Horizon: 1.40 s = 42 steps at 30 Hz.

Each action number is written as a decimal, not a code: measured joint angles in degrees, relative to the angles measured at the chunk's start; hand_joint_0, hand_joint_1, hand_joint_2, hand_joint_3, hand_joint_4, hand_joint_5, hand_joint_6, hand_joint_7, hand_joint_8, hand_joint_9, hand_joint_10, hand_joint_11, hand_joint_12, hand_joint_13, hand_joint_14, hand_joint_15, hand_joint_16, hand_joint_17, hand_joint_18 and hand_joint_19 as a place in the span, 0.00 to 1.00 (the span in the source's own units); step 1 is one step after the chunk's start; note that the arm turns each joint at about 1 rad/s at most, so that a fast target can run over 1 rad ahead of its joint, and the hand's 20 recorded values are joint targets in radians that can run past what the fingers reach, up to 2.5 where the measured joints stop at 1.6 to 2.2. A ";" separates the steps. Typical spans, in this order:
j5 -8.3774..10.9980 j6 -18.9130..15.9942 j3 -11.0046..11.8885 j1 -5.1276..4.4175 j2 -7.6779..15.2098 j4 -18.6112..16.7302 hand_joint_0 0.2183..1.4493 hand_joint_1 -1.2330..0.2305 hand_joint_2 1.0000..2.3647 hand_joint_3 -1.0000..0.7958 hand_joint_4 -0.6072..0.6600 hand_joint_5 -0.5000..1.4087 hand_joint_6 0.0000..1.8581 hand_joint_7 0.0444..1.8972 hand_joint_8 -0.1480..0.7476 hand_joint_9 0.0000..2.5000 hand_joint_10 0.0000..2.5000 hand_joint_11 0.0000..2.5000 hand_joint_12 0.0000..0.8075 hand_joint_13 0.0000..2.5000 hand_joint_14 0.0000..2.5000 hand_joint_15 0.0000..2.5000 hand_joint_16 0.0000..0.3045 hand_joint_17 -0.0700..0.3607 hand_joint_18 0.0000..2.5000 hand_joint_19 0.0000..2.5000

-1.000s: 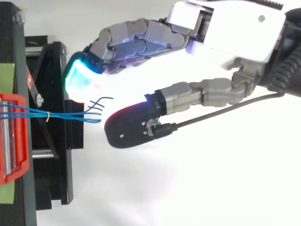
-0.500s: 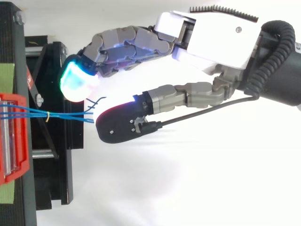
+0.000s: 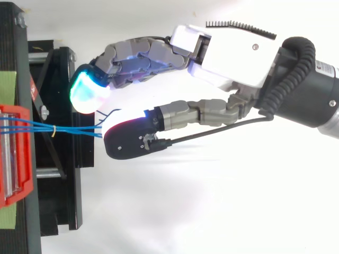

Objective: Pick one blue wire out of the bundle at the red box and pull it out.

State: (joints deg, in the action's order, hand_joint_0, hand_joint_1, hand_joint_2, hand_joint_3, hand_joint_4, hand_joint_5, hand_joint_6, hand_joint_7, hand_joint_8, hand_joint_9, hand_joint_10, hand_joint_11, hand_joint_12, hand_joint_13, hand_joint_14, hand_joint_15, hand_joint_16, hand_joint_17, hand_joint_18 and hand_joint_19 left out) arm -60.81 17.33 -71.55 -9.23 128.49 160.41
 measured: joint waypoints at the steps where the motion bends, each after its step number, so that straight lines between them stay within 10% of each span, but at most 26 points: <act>1: 0.30 0.14 0.00 -0.12 0.02 0.06 0.28 0.50 0.00 0.30 0.80 0.18 0.27 0.41 0.56 0.26 0.00 0.09 0.50 0.24 0.00 0.11 0.16 0.41 0.22 0.17; 42: 1.35 -1.26 2.34 -2.10 4.03 -5.79 0.29 0.49 0.00 0.30 0.81 0.18 0.27 0.41 0.56 0.28 0.00 0.10 0.50 0.26 0.00 0.12 0.16 0.41 0.24 0.18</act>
State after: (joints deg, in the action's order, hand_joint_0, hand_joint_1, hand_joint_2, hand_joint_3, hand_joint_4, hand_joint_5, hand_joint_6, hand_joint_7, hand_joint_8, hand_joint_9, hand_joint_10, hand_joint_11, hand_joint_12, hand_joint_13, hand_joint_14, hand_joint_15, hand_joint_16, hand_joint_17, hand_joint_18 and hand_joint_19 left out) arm -59.46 16.07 -69.21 -11.33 132.52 154.62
